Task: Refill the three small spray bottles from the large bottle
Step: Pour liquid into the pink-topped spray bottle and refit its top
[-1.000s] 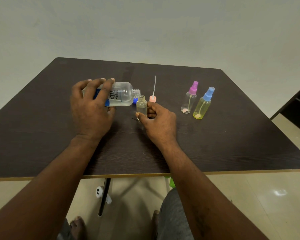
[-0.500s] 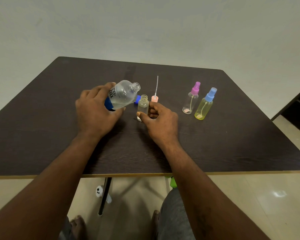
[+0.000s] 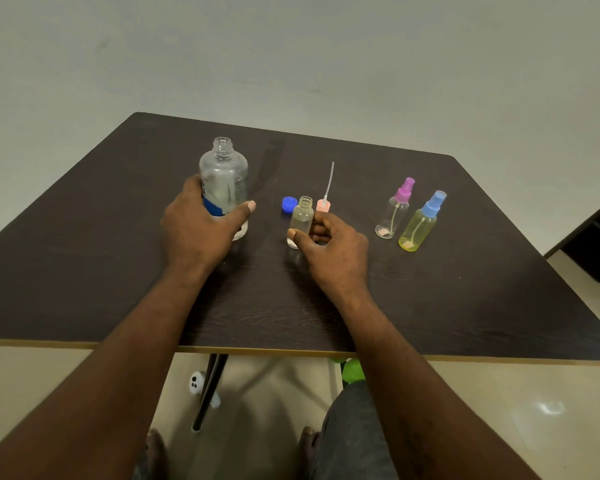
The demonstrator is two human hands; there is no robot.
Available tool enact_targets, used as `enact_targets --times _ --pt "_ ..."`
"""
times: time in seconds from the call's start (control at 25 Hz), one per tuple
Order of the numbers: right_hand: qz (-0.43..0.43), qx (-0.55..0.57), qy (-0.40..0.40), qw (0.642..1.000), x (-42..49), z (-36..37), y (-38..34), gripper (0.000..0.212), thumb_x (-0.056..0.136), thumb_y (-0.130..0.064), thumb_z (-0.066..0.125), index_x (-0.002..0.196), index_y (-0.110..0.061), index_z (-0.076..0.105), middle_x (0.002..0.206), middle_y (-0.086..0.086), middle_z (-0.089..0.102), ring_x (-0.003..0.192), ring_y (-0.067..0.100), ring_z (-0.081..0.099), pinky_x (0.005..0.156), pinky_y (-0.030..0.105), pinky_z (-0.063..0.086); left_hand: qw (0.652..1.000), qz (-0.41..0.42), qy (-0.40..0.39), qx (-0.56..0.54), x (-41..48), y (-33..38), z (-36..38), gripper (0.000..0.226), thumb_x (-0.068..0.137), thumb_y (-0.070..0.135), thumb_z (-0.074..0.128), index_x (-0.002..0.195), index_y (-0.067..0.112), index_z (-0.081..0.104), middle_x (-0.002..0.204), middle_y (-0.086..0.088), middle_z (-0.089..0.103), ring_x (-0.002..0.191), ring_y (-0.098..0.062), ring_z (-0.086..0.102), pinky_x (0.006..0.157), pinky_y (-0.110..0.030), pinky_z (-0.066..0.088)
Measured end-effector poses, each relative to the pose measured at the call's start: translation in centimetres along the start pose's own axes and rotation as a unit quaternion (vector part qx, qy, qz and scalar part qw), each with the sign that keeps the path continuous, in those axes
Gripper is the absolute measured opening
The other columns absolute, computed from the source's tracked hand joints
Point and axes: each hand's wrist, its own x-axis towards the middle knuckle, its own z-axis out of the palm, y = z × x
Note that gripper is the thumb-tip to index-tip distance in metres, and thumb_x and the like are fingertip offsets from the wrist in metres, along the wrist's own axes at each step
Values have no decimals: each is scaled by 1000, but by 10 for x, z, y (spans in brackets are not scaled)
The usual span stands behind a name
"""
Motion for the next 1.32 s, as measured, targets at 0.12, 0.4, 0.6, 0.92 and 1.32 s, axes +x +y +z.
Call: enact_targets --times 0.12,0.4,0.6,0.92,1.32 --pt "-3 -1 -1 1000 -1 -1 -2 34 85 -31 86 117 -26 77 91 -19 75 88 -11 69 76 4 51 1000 -4 -24 -16 -4 0 -2 74 71 74 78 127 32 57 116 11 70 101 -11 67 82 -30 56" --pt "2 -12 -12 1000 -3 -2 -8 35 84 -28 88 118 -25 78 98 -15 78 89 -6 71 80 6 51 999 0 -20 32 -18 2 -10 90 70 61 87 141 22 49 135 1 60 126 -23 52 100 -39 49" --pt "0 -25 -12 1000 -4 -3 -8 35 83 -32 89 115 -25 77 92 -17 75 87 -12 68 74 1 48 999 9 40 32 -50 9 -18 38 75 23 76 97 27 46 87 7 56 83 -20 57 71 -34 43" --pt "2 -36 -16 999 -1 0 -6 36 80 -36 91 110 -24 76 91 -15 76 84 -7 69 74 6 51 970 80 -180 140 -58 33 4 47 88 49 73 128 30 56 102 8 65 92 -16 64 80 -39 57" --pt "99 160 62 980 7 -7 6 16 103 -16 60 110 -23 72 103 -6 80 93 7 77 84 47 65 970 57 -159 173 -54 43 37 73 78 76 68 127 25 54 94 3 73 94 -22 69 70 -35 47"
